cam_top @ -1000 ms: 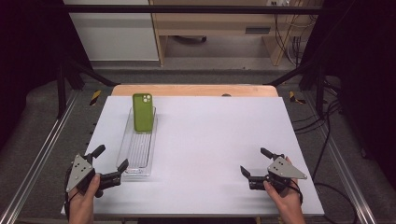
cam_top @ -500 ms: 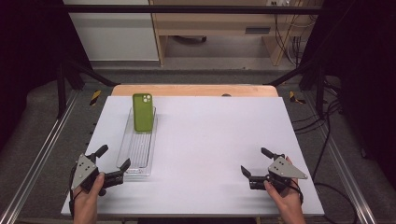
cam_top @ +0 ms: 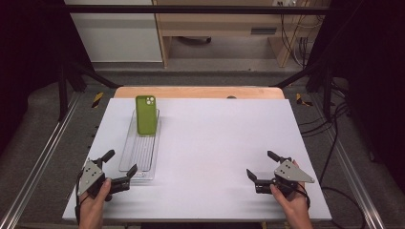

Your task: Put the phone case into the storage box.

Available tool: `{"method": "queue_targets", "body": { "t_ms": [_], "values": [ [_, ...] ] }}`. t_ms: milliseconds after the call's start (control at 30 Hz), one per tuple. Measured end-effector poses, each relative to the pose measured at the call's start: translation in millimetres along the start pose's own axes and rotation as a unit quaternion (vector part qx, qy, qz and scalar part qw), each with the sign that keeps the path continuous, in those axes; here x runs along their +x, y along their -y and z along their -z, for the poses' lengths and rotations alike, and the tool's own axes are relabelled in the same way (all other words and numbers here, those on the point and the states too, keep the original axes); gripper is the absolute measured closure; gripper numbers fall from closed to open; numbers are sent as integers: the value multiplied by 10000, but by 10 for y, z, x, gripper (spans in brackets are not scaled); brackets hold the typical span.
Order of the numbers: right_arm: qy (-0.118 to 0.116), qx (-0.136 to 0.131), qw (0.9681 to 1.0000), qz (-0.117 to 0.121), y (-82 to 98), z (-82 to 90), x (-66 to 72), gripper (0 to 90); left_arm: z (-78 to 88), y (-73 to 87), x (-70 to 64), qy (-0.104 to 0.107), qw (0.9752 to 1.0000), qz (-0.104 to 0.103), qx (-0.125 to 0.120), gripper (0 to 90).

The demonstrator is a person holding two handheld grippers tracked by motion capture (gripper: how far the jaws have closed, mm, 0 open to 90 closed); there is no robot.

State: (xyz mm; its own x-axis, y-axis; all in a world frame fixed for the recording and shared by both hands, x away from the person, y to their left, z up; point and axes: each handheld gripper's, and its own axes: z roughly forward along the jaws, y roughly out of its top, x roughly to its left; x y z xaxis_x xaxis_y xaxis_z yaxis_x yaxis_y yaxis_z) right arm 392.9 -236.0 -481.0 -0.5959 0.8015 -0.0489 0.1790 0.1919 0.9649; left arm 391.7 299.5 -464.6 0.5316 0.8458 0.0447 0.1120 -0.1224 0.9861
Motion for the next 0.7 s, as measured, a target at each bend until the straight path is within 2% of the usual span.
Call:
{"method": "queue_targets", "body": {
  "t_ms": [267, 433, 700],
  "values": [
    [41, -46, 9999, -94, 6, 4, -36, 34, -13, 39, -18, 7, 10000, 43, 16, 19],
    [93, -103, 9996, -233, 13, 16, -74, 31, -37, 58, -21, -2, 10000, 76, 24, 19],
    [262, -136, 9987, -413, 32, 37, -137, 28, -35, 45, -15, -49, 9999, 110, -43, 19]
  ]
}}
